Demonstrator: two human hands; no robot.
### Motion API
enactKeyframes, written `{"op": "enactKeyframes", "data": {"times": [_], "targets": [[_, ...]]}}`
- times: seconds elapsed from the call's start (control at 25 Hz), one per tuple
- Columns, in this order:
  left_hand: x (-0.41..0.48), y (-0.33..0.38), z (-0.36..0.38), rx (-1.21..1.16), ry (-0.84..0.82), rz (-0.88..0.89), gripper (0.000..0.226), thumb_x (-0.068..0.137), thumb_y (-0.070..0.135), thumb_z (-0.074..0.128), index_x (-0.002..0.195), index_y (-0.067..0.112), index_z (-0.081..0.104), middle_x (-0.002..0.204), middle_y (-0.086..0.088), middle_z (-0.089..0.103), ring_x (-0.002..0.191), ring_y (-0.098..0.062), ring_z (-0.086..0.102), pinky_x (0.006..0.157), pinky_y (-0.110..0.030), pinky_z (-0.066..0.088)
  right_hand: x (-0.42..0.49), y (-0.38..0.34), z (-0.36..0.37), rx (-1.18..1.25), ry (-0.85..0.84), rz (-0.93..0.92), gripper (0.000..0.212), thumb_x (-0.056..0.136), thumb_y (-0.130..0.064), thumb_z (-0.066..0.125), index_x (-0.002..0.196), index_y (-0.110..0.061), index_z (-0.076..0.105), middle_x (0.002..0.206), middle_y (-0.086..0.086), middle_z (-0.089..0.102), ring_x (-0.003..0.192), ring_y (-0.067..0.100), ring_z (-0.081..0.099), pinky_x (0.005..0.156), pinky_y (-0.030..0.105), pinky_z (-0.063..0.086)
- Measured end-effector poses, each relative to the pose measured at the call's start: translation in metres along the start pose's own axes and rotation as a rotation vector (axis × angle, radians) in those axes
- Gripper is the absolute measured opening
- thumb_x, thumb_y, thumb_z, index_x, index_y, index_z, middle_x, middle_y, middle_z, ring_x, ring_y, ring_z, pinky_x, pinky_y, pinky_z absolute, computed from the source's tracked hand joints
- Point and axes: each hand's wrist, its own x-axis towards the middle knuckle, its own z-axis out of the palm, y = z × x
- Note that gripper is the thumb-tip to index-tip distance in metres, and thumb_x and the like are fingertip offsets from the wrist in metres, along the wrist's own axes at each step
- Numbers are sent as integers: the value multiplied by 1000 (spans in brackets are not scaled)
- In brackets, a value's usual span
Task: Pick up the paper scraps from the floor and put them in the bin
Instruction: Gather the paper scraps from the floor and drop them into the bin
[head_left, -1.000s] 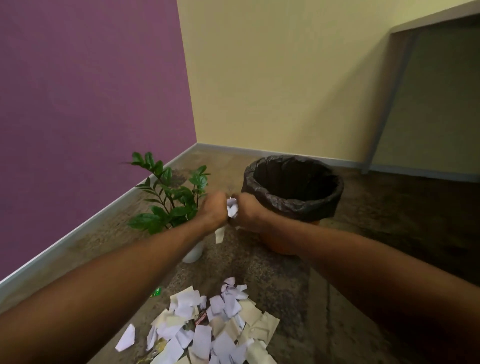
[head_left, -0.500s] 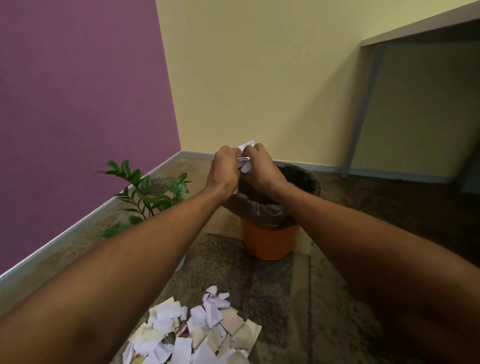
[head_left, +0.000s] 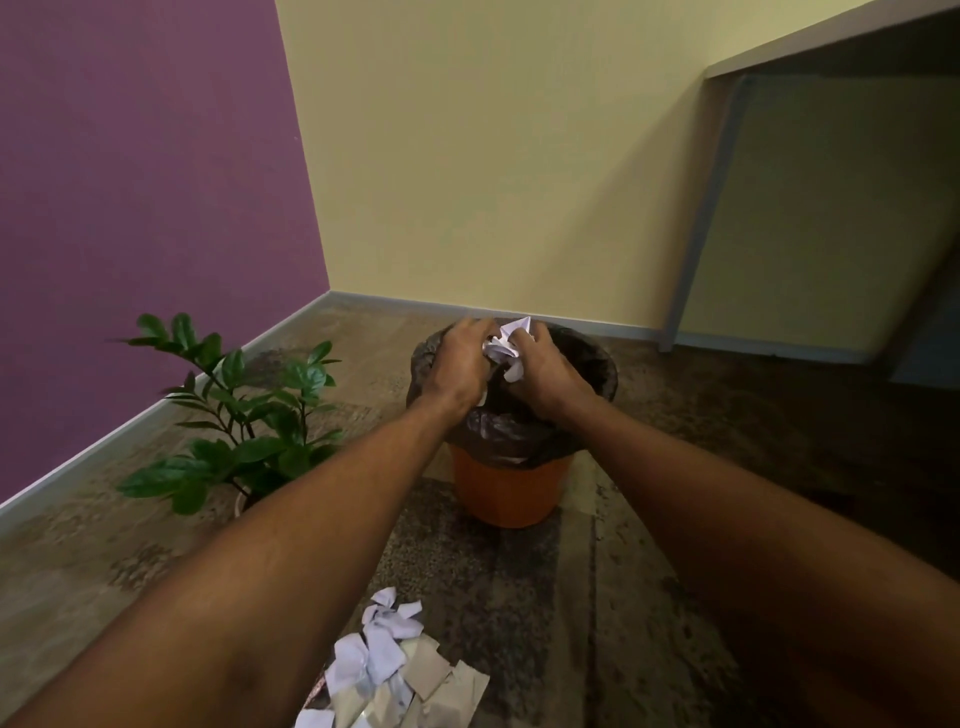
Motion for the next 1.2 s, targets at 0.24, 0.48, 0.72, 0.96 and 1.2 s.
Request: {"op": "enactKeyframes", "data": {"times": [0.24, 0.48, 0.72, 0.96, 1.2], "targets": [[4, -13, 1, 14, -153, -53, 54, 82, -4, 74, 132, 12, 60, 128, -11, 63, 116, -25, 62, 99, -35, 55, 2, 4, -10, -94, -70, 75, 79, 83, -30, 81, 148, -23, 36, 144, 14, 41, 128, 33, 51, 101, 50, 53], [0, -12, -16, 92, -17, -62, 36, 87, 2, 70, 118, 20, 63, 117, 0, 62, 109, -18, 61, 94, -35, 57, -7, -6, -24, -168, 7, 25, 66, 88, -10, 76, 143, -18, 41, 144, 9, 44, 121, 32, 59, 93, 48, 59], [-38, -12, -47, 269, 16, 188, 31, 88, 7, 62, 90, 30, 42, 94, 9, 45, 87, -12, 48, 68, -26, 45, -29, -36, -19, -529, 265, -266, 27, 89, -21, 68, 113, -15, 58, 109, 8, 62, 95, 27, 62, 77, 39, 53], [-101, -34, -81, 326, -101, 191, 21, 89, 14, 60, 89, 31, 46, 89, 8, 52, 77, -12, 50, 61, -28, 45, -75, -73, 29, -583, 184, -651, 27, 94, -29, 57, 116, -13, 58, 100, 7, 62, 84, 26, 59, 71, 40, 48], [-190, -79, -97, 292, -406, 13, 16, 83, 9, 60, 94, 21, 62, 96, 2, 67, 88, -18, 63, 70, -31, 48, -121, -104, 92, -453, -81, -880, 29, 82, -19, 72, 110, -12, 67, 100, 11, 69, 80, 29, 68, 62, 39, 54]]}}
